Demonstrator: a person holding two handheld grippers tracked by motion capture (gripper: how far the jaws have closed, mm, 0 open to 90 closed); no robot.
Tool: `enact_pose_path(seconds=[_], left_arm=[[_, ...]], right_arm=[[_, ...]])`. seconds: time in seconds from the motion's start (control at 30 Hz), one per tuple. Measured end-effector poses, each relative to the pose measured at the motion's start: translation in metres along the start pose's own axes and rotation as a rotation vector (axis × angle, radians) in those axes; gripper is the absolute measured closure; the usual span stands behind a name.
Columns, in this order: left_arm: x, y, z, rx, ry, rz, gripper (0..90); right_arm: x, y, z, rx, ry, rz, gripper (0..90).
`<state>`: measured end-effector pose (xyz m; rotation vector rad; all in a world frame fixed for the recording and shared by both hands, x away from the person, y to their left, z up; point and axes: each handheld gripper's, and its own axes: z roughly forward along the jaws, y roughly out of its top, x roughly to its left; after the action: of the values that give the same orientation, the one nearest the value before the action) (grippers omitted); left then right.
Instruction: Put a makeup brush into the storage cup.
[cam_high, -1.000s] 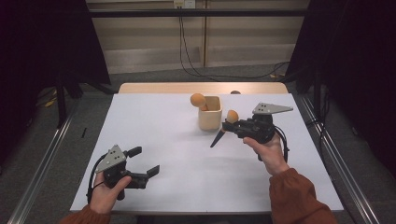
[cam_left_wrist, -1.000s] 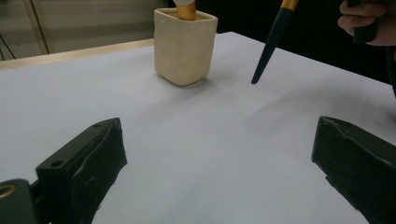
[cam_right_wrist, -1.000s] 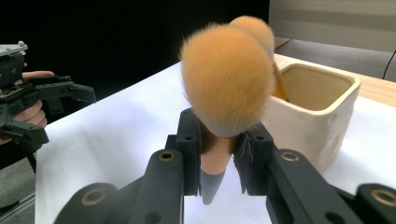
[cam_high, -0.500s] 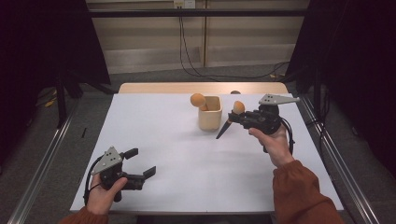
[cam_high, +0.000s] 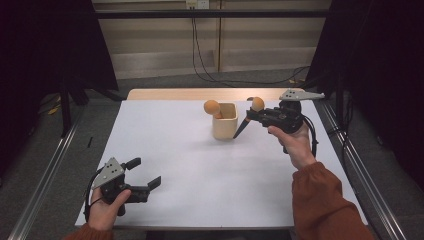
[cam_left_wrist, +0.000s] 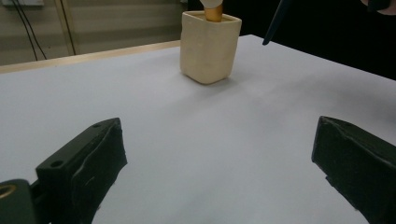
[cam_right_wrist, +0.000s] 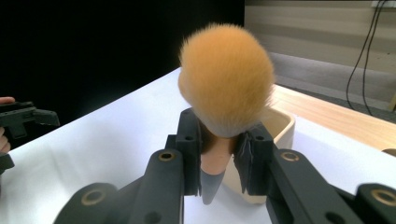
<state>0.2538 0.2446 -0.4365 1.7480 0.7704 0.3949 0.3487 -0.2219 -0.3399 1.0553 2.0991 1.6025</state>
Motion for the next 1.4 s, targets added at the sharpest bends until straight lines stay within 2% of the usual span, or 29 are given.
enact_pose_path(seconds=[0.13, 0.43, 0.67, 0.8, 1.23, 1.4], left_arm=[[0.000, 0.000, 0.000, -0.002, 0.006, 0.009, 2.7], [0.000, 0.000, 0.001, -0.008, 0.002, 0.005, 2.6], [-0.002, 0.001, 0.000, -0.022, -0.006, 0.019, 2.6], [-0.001, 0.001, -0.001, -0.028, -0.009, 0.009, 2.6], [-0.001, 0.000, 0.000, -0.023, -0.017, 0.015, 2.7], [-0.001, 0.000, -0.001, -0.017, -0.017, 0.020, 2.7]], right_arm=[[-0.002, 0.008, -0.001, -0.021, -0.030, -0.003, 73.4], [-0.006, 0.030, 0.006, -0.045, -0.042, -0.013, 73.4], [-0.006, 0.041, 0.021, -0.025, -0.052, -0.030, 73.3], [-0.007, 0.045, 0.027, -0.020, -0.060, -0.031, 73.3], [-0.014, 0.054, 0.038, -0.019, -0.112, -0.022, 73.4], [-0.016, 0.051, 0.047, 0.004, -0.127, -0.024, 73.3]])
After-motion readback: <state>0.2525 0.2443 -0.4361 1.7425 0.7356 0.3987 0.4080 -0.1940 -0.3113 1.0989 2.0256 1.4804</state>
